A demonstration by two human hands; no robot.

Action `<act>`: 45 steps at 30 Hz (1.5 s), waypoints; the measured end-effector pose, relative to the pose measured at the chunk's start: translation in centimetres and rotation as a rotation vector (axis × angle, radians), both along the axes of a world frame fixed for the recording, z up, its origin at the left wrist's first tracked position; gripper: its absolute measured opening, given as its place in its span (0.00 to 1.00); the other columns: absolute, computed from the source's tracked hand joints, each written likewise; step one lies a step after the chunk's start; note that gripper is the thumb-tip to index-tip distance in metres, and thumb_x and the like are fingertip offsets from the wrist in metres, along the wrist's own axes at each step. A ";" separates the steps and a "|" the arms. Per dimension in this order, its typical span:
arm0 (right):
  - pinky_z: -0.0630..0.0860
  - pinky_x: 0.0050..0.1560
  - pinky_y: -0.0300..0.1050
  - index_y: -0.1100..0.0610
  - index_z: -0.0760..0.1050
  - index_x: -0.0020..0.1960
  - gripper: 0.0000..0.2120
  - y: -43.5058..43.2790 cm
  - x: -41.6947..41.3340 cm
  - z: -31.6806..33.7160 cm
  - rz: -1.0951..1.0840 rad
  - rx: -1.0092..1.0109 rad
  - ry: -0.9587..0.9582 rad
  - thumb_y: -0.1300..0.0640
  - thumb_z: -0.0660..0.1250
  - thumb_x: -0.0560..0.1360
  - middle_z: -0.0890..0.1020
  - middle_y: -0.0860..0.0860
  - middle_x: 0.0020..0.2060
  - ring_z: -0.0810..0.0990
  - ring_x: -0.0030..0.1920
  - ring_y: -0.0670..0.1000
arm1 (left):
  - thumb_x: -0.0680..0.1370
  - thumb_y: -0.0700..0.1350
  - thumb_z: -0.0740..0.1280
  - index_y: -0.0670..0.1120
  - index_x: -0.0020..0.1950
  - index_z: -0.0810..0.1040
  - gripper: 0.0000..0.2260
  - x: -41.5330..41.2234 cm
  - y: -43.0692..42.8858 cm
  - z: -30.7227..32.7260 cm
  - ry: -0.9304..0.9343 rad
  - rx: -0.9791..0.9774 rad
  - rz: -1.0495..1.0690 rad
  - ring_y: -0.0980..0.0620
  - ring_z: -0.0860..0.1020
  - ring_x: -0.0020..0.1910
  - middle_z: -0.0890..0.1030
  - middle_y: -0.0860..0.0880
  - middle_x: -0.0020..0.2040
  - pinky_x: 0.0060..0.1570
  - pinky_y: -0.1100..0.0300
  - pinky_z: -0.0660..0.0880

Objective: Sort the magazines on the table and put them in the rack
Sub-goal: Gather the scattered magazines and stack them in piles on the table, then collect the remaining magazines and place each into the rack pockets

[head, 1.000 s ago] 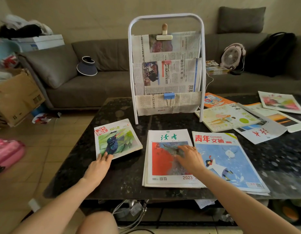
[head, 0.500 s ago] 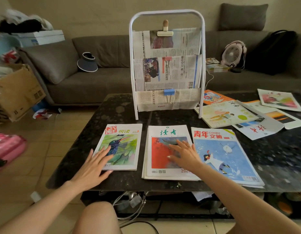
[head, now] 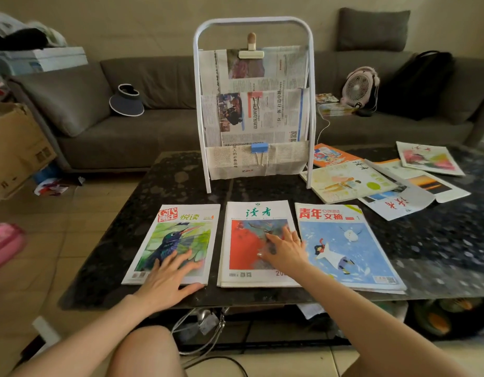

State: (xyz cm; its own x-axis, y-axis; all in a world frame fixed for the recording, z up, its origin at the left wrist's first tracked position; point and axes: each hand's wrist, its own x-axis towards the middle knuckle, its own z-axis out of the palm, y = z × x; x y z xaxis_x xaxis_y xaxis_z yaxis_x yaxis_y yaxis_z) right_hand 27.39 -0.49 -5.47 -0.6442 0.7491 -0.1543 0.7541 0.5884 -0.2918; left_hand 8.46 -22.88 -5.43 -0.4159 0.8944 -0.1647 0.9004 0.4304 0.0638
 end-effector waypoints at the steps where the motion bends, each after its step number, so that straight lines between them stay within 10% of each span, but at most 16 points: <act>1: 0.49 0.75 0.63 0.43 0.57 0.75 0.30 0.0 0.0 0.0 -0.002 -0.007 -0.001 0.37 0.58 0.76 0.48 0.54 0.77 0.47 0.77 0.61 | 0.50 0.80 0.26 0.61 0.74 0.58 0.57 0.2 0.2 0.2 -0.001 -0.005 0.009 0.46 0.49 0.78 0.52 0.54 0.78 0.74 0.38 0.49; 8: 0.44 0.73 0.64 0.43 0.56 0.75 0.29 1.0 0.6 1.7 0.006 0.028 0.028 0.40 0.59 0.77 0.47 0.54 0.78 0.44 0.77 0.61 | 0.57 0.75 0.23 0.56 0.75 0.57 0.53 3.5 5.7 3.3 0.034 0.066 -0.029 0.49 0.53 0.77 0.56 0.51 0.77 0.73 0.37 0.45; 13: 0.49 0.76 0.56 0.48 0.57 0.76 0.29 5.6 3.6 4.0 -0.023 0.062 0.094 0.45 0.61 0.78 0.50 0.56 0.78 0.48 0.77 0.60 | 0.80 0.57 0.56 0.49 0.75 0.59 0.25 6.1 13.2 6.3 -0.024 0.063 -0.315 0.50 0.61 0.73 0.60 0.50 0.75 0.71 0.52 0.61; 20: 0.71 0.63 0.50 0.55 0.63 0.73 0.28 13.6 7.5 7.0 -0.378 -0.046 0.326 0.47 0.64 0.77 0.70 0.56 0.70 0.72 0.66 0.58 | 0.79 0.51 0.61 0.47 0.70 0.66 0.20 9.1 24.9 9.3 -0.048 0.065 -0.389 0.46 0.68 0.68 0.69 0.46 0.69 0.64 0.48 0.69; 25: 0.72 0.57 0.48 0.56 0.61 0.73 0.29 19.4 9.1 6.7 -0.646 -0.246 0.516 0.46 0.63 0.77 0.71 0.58 0.68 0.73 0.64 0.59 | 0.78 0.54 0.62 0.47 0.73 0.63 0.26 11.6 31.0 7.2 -0.122 0.041 -0.424 0.44 0.65 0.71 0.66 0.45 0.72 0.65 0.47 0.69; 39: 0.60 0.71 0.52 0.63 0.48 0.76 0.39 28.3 7.6 1.1 -0.781 -0.189 0.256 0.42 0.61 0.77 0.59 0.62 0.74 0.60 0.74 0.61 | 0.70 0.65 0.66 0.44 0.78 0.48 0.47 14.0 39.3 0.6 -0.166 0.025 -0.382 0.43 0.41 0.78 0.42 0.44 0.79 0.74 0.42 0.41; 45: 0.67 0.68 0.54 0.60 0.57 0.74 0.34 29.4 6.3 1.0 -0.859 -0.340 0.707 0.53 0.67 0.74 0.66 0.61 0.71 0.65 0.70 0.62 | 0.70 0.65 0.66 0.44 0.78 0.48 0.46 13.5 39.5 0.0 -0.191 0.031 -0.409 0.46 0.44 0.78 0.45 0.45 0.79 0.74 0.42 0.42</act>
State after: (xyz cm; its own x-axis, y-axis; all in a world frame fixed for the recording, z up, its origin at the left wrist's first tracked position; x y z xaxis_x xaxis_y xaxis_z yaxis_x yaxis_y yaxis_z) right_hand 33.67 28.86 -4.49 0.0332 0.9701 -0.2403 0.4726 -0.2271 -0.8515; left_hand 21.98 16.58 -5.42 0.0081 0.9845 -0.1749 0.9668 0.0369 0.2529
